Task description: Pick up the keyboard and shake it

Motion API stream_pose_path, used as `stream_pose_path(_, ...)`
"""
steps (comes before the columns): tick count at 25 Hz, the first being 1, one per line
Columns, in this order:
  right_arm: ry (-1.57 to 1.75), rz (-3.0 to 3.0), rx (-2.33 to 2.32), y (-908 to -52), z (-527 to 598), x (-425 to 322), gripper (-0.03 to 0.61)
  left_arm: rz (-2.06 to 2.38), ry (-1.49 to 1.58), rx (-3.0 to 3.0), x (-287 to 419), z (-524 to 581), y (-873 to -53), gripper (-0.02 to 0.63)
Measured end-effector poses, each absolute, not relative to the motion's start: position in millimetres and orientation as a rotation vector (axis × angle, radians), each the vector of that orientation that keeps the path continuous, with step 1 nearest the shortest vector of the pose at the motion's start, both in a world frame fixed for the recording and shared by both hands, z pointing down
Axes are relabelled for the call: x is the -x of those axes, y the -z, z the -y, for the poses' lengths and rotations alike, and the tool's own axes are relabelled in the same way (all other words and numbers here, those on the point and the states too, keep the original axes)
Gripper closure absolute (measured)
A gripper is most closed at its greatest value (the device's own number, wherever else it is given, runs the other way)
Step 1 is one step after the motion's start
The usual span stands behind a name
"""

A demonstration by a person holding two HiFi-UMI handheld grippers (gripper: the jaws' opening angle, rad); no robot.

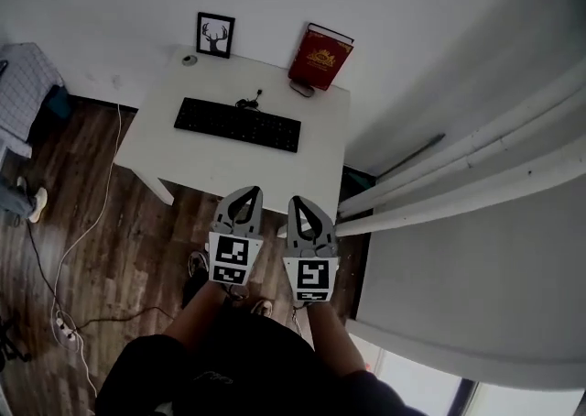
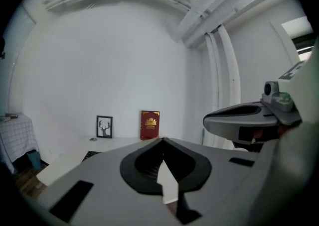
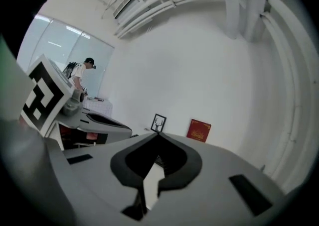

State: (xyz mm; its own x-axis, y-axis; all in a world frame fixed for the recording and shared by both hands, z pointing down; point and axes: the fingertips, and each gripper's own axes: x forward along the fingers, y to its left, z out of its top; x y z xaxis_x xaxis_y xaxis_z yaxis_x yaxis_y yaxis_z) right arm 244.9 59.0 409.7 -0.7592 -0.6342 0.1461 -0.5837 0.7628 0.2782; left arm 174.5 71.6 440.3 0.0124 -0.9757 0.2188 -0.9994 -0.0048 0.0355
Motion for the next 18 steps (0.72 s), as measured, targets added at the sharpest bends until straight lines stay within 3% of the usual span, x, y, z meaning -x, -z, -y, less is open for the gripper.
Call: stream_pose_path(18, 0.409, 2.852, -0.994, -355.5, -72.0, -391.1, 0.557, 2.144, -0.308, -2.199, -339.8, -95.0, -408.5, 0.612)
